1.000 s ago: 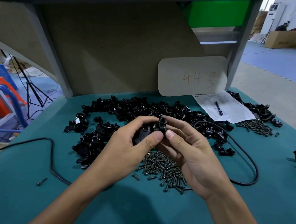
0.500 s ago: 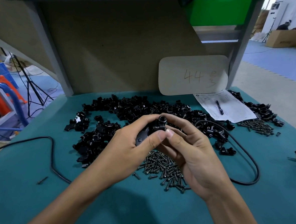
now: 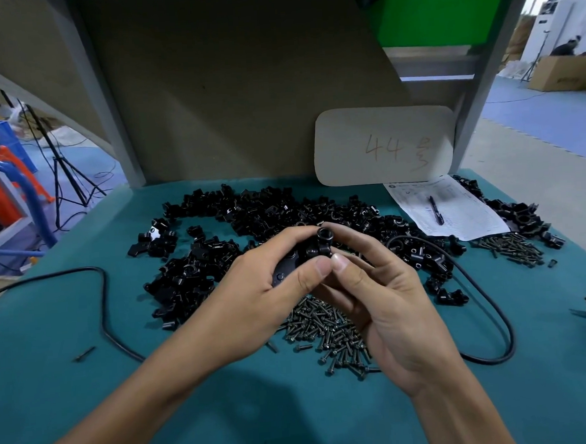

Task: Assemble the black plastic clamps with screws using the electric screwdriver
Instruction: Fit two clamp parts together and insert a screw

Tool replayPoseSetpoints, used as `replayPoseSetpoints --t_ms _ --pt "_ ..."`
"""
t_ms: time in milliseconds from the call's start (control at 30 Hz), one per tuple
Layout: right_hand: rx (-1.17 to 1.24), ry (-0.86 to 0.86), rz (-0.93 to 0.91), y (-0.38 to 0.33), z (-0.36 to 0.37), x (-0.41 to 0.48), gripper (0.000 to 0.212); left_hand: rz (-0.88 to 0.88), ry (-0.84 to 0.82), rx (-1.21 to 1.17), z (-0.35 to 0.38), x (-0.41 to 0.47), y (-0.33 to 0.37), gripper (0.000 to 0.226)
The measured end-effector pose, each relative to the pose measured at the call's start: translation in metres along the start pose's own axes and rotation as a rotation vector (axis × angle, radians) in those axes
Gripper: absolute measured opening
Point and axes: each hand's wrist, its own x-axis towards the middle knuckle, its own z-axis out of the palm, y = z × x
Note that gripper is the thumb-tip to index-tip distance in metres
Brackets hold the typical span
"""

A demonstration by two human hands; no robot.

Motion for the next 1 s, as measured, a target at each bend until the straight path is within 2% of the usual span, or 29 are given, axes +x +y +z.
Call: replayPoseSetpoints --t_ms 267,333,367,433,533,633,733,767,800,833,900,1000 --pt "0.091 0.027 0.085 0.014 -0.010 0.006 0.039 -0.025 0.047 0.091 0.003 0.001 -0.013 0.041" --pt "0.041 0.071 0.102 0.022 -0.020 0.010 0.037 -0.040 0.069 0.109 0.002 0.003 -0.019 0.039" --pt "-0.083 0.110 0.105 0.028 -0.028 0.012 0.033 -0.052 0.080 0.126 0.000 0.004 -0.023 0.036" --pt "-0.541 0.136 0.117 0.043 -0.045 0.012 0.020 -0.080 0.088 0.164 -0.004 0.003 -0.031 0.034" --pt "-1.238 -0.080 0.150 0.078 -0.063 0.011 0.016 -0.101 0.081 0.195 -0.006 0.003 -0.040 0.035" --pt "-1.590 -0.280 0.114 0.117 -0.061 0.007 0.027 -0.120 0.067 0.162 -0.003 0.004 -0.045 0.034" --pt "-1.806 -0.294 -0.118 0.139 -0.052 0.003 0.016 -0.124 0.062 0.166 -0.001 0.005 -0.046 0.035" --pt "-1.824 -0.280 -0.181 0.140 -0.050 0.004 0.012 -0.120 0.064 0.172 -0.001 0.004 -0.046 0.035" --pt "-1.745 -0.248 -0.177 0.138 -0.049 0.006 0.011 -0.115 0.067 0.177 -0.002 0.003 -0.046 0.034" --pt "-1.620 -0.193 -0.087 0.129 -0.047 0.009 0.014 -0.110 0.071 0.183 -0.004 0.002 -0.046 0.034" --pt "-1.249 -0.054 0.073 0.103 -0.047 0.017 0.014 -0.104 0.084 0.206 -0.007 0.000 -0.046 0.033" --pt "-0.688 0.110 0.039 0.055 -0.043 0.021 0.011 -0.100 0.089 0.218 -0.009 -0.002 -0.047 0.031"
